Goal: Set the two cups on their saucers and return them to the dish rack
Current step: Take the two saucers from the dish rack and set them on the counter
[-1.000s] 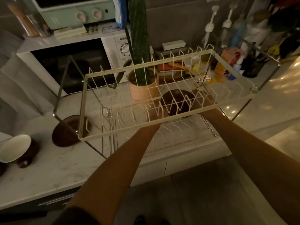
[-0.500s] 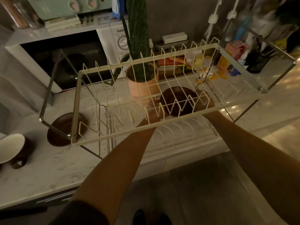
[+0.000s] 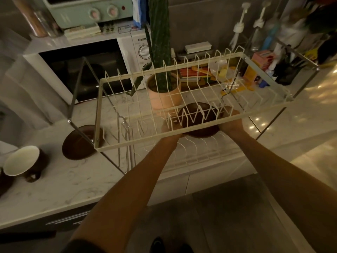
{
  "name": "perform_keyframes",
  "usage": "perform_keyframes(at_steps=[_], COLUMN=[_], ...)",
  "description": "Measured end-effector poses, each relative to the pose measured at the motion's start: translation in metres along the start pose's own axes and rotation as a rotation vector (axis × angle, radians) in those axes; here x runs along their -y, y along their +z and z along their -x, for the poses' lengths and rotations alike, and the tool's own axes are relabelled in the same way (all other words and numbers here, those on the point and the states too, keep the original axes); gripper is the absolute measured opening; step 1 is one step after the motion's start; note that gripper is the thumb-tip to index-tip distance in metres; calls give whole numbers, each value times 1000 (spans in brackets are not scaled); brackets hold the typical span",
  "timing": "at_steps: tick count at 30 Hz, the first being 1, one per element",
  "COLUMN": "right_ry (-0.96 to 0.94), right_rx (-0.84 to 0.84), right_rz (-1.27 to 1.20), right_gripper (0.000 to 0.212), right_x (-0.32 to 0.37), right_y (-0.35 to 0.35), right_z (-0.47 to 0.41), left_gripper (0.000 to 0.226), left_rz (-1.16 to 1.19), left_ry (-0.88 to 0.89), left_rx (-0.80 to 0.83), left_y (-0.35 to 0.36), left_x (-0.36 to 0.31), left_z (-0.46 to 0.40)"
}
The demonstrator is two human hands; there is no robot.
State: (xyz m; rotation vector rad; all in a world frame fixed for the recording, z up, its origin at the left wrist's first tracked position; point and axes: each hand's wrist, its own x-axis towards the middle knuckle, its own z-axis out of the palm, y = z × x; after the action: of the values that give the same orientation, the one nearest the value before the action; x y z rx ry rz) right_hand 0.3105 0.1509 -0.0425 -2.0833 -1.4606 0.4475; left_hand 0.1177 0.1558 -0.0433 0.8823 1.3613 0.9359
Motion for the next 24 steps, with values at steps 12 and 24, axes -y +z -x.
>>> perform_keyframes(at_steps=[12, 24], right_ry=[-13, -111], right_rx=[14, 241], right_rz=[-22, -95], right_gripper=[30, 15], right_x=[21, 45], right_y=[-3, -8], right_z=[70, 136], left_gripper=[36, 23], left_rz=[-188, -133], left_ry=[23, 73], left_rx=[-128, -122], left_y=[-36, -91], left_x=[24, 21], left_z=[46, 154])
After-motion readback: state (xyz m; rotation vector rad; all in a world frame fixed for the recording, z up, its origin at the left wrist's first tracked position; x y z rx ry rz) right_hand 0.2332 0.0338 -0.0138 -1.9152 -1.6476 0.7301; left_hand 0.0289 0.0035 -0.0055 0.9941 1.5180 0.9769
